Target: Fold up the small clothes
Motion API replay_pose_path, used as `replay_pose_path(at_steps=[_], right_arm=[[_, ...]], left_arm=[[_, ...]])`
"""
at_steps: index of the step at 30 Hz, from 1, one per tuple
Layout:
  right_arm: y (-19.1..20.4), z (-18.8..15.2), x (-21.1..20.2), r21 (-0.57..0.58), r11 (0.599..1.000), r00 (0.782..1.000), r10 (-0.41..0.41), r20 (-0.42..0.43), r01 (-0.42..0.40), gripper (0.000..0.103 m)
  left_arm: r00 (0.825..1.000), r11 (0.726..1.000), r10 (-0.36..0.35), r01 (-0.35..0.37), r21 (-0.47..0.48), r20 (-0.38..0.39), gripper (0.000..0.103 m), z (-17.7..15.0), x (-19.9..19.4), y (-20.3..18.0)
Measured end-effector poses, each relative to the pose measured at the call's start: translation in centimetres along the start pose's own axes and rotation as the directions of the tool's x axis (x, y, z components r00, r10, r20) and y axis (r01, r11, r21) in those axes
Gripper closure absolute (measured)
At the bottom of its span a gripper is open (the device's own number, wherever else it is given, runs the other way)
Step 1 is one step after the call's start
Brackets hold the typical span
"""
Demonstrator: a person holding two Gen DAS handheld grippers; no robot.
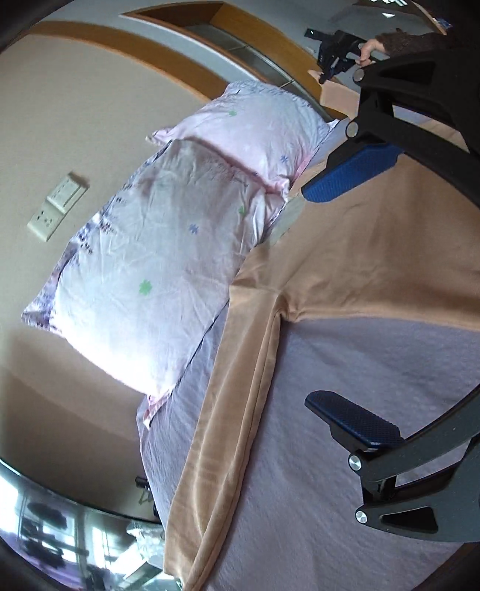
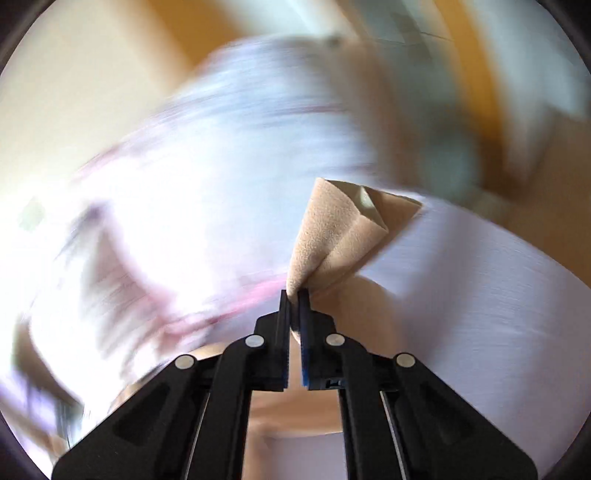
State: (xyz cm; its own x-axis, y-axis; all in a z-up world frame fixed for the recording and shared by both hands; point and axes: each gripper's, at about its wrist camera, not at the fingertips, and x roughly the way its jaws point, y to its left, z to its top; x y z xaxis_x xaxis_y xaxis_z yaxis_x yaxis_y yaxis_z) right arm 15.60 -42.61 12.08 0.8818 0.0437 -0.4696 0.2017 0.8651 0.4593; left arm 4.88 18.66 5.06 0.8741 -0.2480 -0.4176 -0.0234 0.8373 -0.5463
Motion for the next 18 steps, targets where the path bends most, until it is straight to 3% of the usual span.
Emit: replay_pose_path(at_steps=[3, 6, 7, 8, 10, 11, 12, 13, 15, 18], right_arm=[[12.5, -4.1, 2.2, -0.229, 0.948, 0.973, 0.202, -0.109, -0.223, 0.099], [22.0, -10.8, 6.1, -0.347, 0.850, 0.905, 0.297, -0.304, -0.396, 0.098], [24.5, -13.5, 7.7, -0.374, 0.819, 0.875, 0.287, -0.390, -0.435, 0.095], [26.8, -16.7, 9.8, -0.384, 0.786, 0.824, 0.264, -0.501, -0.485, 0.093], [29.2, -22.0, 12.7, -0.363, 0.760, 0.721, 0.192, -0.666, -0.538, 0.072], [29.5, -23.5, 12.8, -0.353, 0.760, 0.698, 0.179, -0.694, -0.546, 0.068], [29.1, -24.3, 12.1, -0.335, 0.759, 0.688, 0.199, -0.698, -0.558, 0.059], [28.6, -24.1, 11.7, -0.320, 0.761, 0.695, 0.229, -0.682, -0.564, 0.044], [27.4, -22.5, 10.9, -0.304, 0.781, 0.729, 0.263, -0.632, -0.546, 0.031], [24.5, -19.7, 10.4, -0.267, 0.812, 0.757, 0.291, -0.586, -0.519, 0.029]], left_arm=[[0.999, 0.997, 0.036, -0.036, -0.066, 0.002, 0.001, 1.1, -0.4, 2.1], [0.995, 0.986, 0.098, -0.096, -0.137, 0.010, 0.001, 2.1, -1.0, 4.5], [0.992, 0.981, 0.126, -0.123, -0.153, 0.009, 0.001, 2.5, -1.0, 5.2], [0.987, 0.973, 0.160, -0.157, -0.171, 0.003, 0.001, 2.9, -1.0, 6.1], [0.981, 0.960, 0.195, -0.194, -0.202, -0.016, 0.001, 4.0, -1.0, 8.2], [0.979, 0.954, 0.202, -0.203, -0.220, -0.029, 0.001, 4.4, -1.0, 9.1], [0.981, 0.950, 0.193, -0.196, -0.244, -0.037, 0.001, 4.8, -1.0, 10.1], [0.983, 0.944, 0.181, -0.185, -0.274, -0.039, 0.001, 5.4, -1.0, 11.5], [0.976, 0.918, 0.210, -0.216, -0.333, -0.054, 0.001, 6.1, -1.1, 13.7], [0.964, 0.873, 0.256, -0.265, -0.409, -0.078, 0.002, 7.3, -0.9, 16.8]])
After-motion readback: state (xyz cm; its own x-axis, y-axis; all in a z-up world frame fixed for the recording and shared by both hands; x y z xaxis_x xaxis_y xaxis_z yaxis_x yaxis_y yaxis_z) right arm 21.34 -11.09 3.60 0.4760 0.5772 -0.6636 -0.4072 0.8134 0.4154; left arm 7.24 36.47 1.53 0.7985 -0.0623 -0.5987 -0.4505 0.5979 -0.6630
